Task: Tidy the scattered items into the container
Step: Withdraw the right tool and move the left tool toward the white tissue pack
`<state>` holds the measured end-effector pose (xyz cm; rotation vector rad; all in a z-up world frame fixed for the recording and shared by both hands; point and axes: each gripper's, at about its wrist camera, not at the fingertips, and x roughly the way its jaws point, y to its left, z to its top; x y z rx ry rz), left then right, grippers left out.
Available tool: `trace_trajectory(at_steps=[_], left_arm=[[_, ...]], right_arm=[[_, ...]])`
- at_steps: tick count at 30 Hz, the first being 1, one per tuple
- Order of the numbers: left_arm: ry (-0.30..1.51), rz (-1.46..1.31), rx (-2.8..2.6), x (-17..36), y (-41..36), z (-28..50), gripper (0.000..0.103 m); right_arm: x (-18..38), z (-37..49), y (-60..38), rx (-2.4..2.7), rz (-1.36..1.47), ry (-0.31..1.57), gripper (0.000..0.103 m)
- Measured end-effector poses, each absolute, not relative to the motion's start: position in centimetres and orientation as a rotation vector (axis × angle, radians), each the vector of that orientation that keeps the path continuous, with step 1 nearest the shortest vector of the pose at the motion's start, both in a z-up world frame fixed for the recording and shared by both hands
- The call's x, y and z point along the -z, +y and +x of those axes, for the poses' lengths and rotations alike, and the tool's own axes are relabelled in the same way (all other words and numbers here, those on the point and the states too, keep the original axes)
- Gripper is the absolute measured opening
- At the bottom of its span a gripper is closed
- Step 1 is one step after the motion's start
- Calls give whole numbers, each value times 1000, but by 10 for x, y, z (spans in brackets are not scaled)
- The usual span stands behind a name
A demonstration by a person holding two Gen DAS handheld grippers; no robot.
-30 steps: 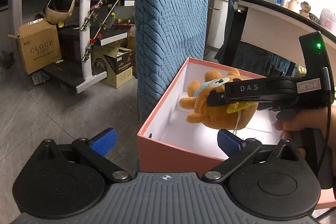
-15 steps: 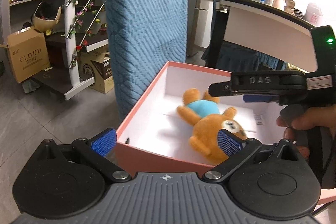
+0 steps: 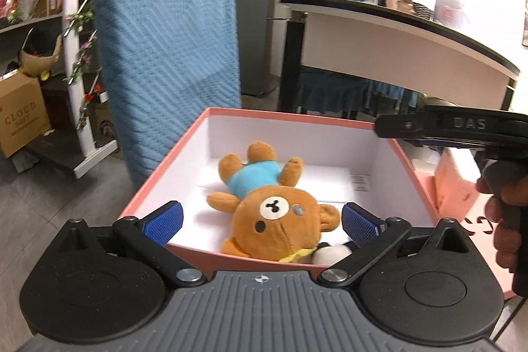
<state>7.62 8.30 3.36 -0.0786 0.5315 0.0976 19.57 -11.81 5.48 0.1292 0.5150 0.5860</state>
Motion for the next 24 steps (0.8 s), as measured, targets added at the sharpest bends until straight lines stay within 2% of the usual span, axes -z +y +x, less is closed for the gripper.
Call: trace_trajectory(at_steps=[14, 24], left_arm=[[513, -12, 4, -31, 15, 76, 103], [458, 17, 23, -17, -7, 67, 103]], right_arm=[[-62, 111, -238, -385, 173, 335, 95], [-31, 66, -277, -273, 180, 274, 95]])
